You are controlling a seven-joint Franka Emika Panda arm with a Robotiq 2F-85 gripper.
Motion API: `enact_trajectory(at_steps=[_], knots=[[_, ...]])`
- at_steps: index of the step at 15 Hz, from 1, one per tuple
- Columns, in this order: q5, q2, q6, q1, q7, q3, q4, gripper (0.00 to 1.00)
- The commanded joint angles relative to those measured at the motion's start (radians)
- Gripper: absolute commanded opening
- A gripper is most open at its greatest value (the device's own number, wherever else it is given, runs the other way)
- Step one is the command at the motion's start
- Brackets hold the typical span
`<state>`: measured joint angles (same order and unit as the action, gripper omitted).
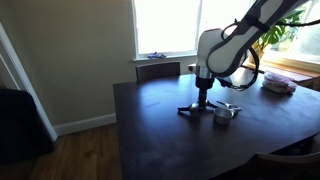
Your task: Unstack the four measuring cups
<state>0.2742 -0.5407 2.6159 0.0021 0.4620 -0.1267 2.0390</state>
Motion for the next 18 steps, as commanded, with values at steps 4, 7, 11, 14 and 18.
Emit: enact_trajectory(at_steps=[4, 7, 11, 14, 18], knots=[[-0.044, -0.039, 0.014, -0.03, 0.04, -0.016, -0.048, 1.0], [-0.039, -0.079, -0.001, -0.02, 0.025, -0.008, -0.095, 1.0], [-0.032, -0.125, -0.015, -0.012, 0.014, -0.003, -0.145, 1.0], [-0.026, -0.134, -0.007, -0.01, 0.012, -0.002, -0.15, 0.67], [-0.016, -0.104, 0.023, -0.01, 0.017, -0.005, -0.116, 0.39]])
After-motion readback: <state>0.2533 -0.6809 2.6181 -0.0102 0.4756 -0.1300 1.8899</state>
